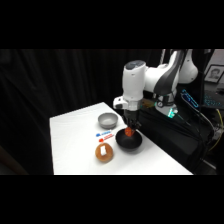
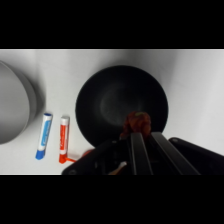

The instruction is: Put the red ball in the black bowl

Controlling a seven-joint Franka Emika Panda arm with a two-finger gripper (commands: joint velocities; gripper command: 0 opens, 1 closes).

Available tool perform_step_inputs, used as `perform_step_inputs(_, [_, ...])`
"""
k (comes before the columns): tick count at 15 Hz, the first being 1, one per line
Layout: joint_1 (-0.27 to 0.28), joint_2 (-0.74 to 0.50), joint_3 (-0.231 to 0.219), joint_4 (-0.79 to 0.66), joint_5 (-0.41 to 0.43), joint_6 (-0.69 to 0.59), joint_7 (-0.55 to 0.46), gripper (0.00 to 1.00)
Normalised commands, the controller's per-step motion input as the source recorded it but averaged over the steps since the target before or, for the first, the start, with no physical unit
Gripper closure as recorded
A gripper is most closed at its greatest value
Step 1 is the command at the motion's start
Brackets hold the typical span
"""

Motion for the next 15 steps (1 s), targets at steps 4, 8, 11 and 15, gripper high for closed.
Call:
perform_step_inputs(4, [-0.012, 0.19, -0.061, -0.06, -0.198, 0.39, 0.13, 0.98])
perform_step_inputs(8, [0.016, 0.11, -0.112, -0.01, -0.238, 0.26, 0.16, 0.57])
perform_step_inputs(11, [0.001, 0.03, -0.060, 0.03, -0.055, 0.07, 0.04, 0.33])
perform_step_inputs(15, [-0.030, -0.11, 0.023, 0.03, 0.123, -0.09, -0.10, 0.03])
